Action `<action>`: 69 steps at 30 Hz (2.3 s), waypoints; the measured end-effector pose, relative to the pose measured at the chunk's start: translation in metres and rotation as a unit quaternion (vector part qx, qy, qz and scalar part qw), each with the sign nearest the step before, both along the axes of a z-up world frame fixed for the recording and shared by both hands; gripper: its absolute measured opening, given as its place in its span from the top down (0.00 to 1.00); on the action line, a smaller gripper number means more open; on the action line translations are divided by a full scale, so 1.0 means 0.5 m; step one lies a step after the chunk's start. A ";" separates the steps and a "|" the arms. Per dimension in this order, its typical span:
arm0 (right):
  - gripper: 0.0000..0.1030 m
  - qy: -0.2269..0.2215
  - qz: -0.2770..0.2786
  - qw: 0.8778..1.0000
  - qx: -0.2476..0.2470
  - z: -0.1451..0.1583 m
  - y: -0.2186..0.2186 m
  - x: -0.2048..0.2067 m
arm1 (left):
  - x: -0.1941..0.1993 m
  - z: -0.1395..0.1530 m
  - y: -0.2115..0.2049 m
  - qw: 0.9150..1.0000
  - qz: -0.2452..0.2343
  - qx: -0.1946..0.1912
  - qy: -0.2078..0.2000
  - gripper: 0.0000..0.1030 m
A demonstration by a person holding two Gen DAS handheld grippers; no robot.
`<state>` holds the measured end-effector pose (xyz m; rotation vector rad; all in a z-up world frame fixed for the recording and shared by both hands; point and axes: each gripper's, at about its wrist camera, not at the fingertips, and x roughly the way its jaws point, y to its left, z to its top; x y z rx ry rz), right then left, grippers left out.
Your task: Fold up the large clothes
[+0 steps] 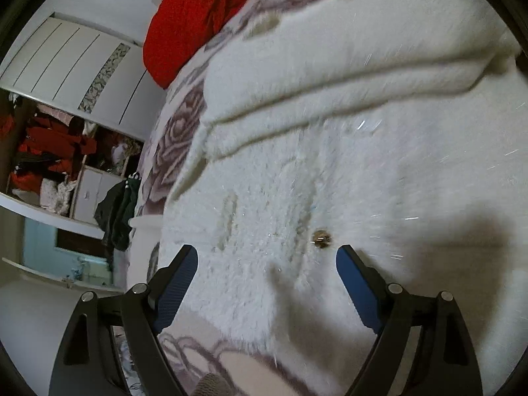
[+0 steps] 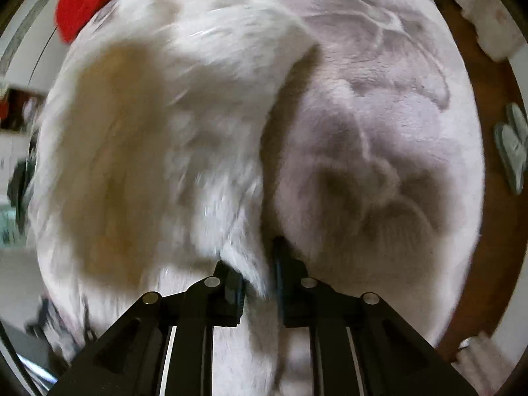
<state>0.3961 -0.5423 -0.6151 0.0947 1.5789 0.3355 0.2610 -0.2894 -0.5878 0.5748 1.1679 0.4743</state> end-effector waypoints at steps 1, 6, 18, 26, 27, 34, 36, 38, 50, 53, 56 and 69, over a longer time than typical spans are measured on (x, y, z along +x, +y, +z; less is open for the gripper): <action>0.55 -0.002 0.007 1.000 -0.016 0.023 -0.019 -0.019 | -0.007 0.019 -0.019 1.000 -0.007 -0.009 -0.001 0.16; 0.44 0.004 -0.034 0.999 -0.034 0.102 -0.179 -0.134 | -0.056 0.069 -0.169 0.996 -0.062 -0.063 0.025 0.16; 0.44 0.030 -0.187 0.980 -0.061 0.115 -0.456 -0.254 | -0.119 -0.086 -0.425 0.984 -0.138 -0.049 0.104 0.16; 0.29 0.035 -0.115 0.982 0.149 0.094 -0.310 -0.122 | -0.084 -0.017 -0.305 0.987 -0.079 -0.131 0.045 0.74; 0.29 0.036 -0.109 0.978 0.174 0.087 -0.285 -0.102 | -0.083 -0.003 -0.289 0.986 -0.078 -0.141 0.039 0.82; 0.14 0.030 -0.096 0.948 0.302 0.043 -0.081 0.061 | -0.078 0.022 -0.240 0.987 -0.063 -0.145 0.024 0.85; 0.14 0.035 -0.105 0.952 0.285 0.015 -0.052 0.094 | -0.075 0.021 -0.228 0.987 -0.057 -0.151 0.023 0.85; 0.14 0.067 -0.113 0.959 0.251 -0.033 -0.031 0.120 | -0.070 0.022 -0.215 0.985 -0.051 -0.162 0.020 0.85; 0.78 0.050 -0.109 0.971 0.206 0.115 0.089 0.125 | -0.065 0.137 -0.050 0.960 0.004 -0.279 -0.036 0.87; 0.79 0.029 -0.089 0.978 0.187 0.230 0.178 0.132 | -0.059 0.189 0.059 0.952 0.039 -0.296 -0.066 0.87; 0.79 0.028 -0.075 0.985 0.156 0.304 0.290 0.147 | -0.049 0.221 0.177 0.956 0.072 -0.268 -0.091 0.87; 0.80 0.041 -0.008 0.998 0.047 0.217 0.842 0.197 | -0.002 0.043 0.491 0.968 0.174 -0.176 -0.048 0.86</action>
